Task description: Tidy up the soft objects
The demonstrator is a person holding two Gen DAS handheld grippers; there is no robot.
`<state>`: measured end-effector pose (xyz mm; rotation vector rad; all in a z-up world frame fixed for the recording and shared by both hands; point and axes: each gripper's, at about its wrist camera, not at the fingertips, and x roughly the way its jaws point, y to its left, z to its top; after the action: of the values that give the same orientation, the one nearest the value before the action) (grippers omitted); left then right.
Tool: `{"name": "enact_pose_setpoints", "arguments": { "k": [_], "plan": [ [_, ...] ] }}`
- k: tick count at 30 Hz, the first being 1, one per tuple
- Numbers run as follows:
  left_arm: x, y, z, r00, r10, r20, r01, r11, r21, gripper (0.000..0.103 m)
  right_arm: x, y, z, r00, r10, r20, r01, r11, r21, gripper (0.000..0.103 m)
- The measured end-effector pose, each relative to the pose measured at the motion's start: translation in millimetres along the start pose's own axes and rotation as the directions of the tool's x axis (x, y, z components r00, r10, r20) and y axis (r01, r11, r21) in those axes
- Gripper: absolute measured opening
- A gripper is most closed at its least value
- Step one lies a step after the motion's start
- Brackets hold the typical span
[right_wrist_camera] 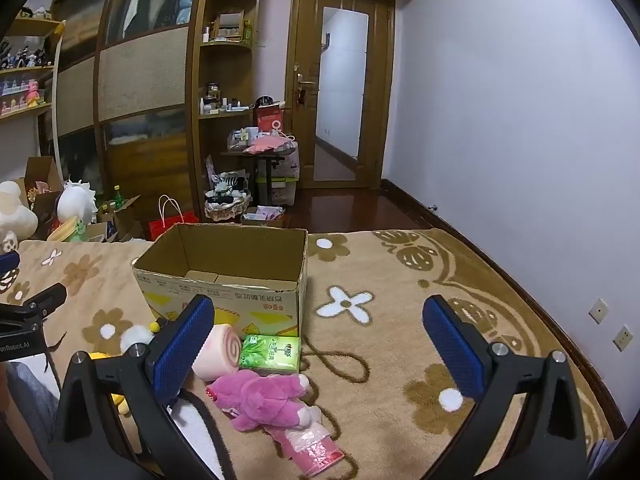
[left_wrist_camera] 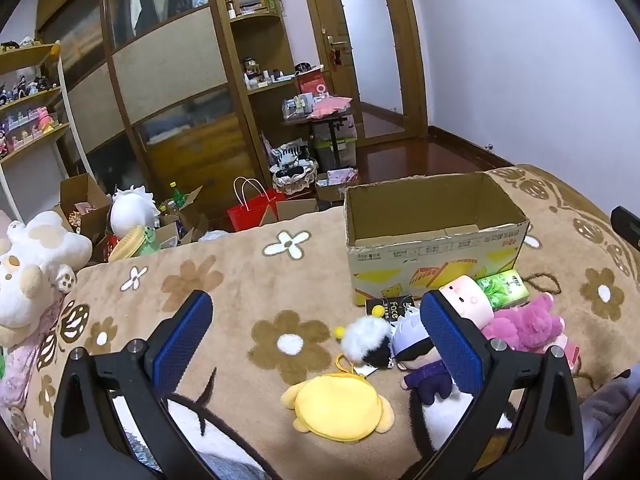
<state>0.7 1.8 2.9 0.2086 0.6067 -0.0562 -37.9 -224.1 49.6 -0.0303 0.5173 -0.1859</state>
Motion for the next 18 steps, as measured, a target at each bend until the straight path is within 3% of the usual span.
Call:
{"name": "enact_pose_setpoints", "arguments": {
  "k": [18],
  "plan": [
    [1.8, -0.6, 0.0, 1.0, -0.007, -0.003, 0.007, 1.0, -0.004, 0.102, 3.4, -1.3, -2.6, 1.0, 0.008, -0.007, -0.008, 1.0, 0.0, 0.103]
  ]
}}
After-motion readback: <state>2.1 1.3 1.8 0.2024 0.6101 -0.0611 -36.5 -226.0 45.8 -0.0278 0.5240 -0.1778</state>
